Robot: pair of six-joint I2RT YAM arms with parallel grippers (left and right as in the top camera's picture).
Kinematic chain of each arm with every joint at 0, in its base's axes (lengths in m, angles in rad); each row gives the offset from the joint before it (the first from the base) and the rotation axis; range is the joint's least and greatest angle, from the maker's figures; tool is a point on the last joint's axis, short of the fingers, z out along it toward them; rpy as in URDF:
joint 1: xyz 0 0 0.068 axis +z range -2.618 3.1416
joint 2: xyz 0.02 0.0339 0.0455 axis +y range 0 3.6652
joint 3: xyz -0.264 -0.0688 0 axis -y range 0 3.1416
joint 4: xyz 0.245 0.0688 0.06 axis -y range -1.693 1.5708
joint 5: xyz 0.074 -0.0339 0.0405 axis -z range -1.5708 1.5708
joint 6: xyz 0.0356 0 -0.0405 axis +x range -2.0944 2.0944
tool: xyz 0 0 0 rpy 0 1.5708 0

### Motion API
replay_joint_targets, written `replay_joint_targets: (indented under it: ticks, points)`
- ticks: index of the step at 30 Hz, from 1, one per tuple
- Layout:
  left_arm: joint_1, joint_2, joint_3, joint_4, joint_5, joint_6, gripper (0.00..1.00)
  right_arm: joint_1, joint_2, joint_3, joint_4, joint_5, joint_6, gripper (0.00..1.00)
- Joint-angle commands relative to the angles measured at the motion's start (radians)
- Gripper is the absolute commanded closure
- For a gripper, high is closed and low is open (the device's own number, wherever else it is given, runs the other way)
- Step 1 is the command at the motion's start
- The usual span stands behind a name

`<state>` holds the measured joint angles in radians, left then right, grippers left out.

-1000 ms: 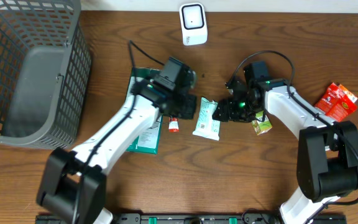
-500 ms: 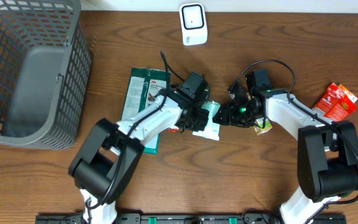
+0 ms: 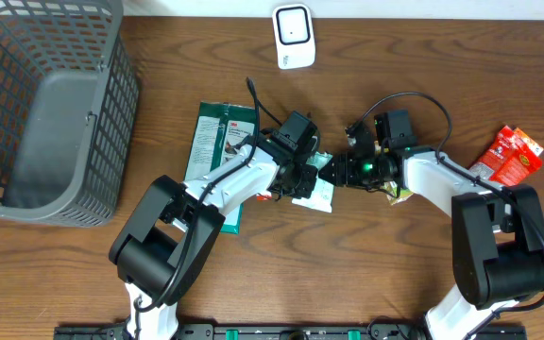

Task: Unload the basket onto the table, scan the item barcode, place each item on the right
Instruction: 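Bring the left gripper in and pinch the wipe pack beside the right gripper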

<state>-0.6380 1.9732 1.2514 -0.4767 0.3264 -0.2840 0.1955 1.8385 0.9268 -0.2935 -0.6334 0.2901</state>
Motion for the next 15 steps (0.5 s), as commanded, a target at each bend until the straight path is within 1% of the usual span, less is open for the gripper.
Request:
replay_joint_targets:
  ticks: [1,7,13,15]
  points:
    - [0.003,0.035,-0.006,-0.007,-0.076,0.005,0.92,-0.003,-0.002,-0.051,0.034,-0.068,0.083,0.51]
    - [0.003,0.035,-0.006,-0.008,-0.077,0.001,0.92,-0.002,-0.002,-0.065,0.044,-0.068,0.114,0.56]
    - [0.003,0.035,-0.006,-0.008,-0.077,0.001,0.92,0.006,-0.002,-0.065,0.070,-0.067,0.113,0.64]
    - [0.003,0.035,-0.006,-0.008,-0.077,0.002,0.92,0.011,-0.002,-0.065,0.081,-0.066,0.113,0.65]
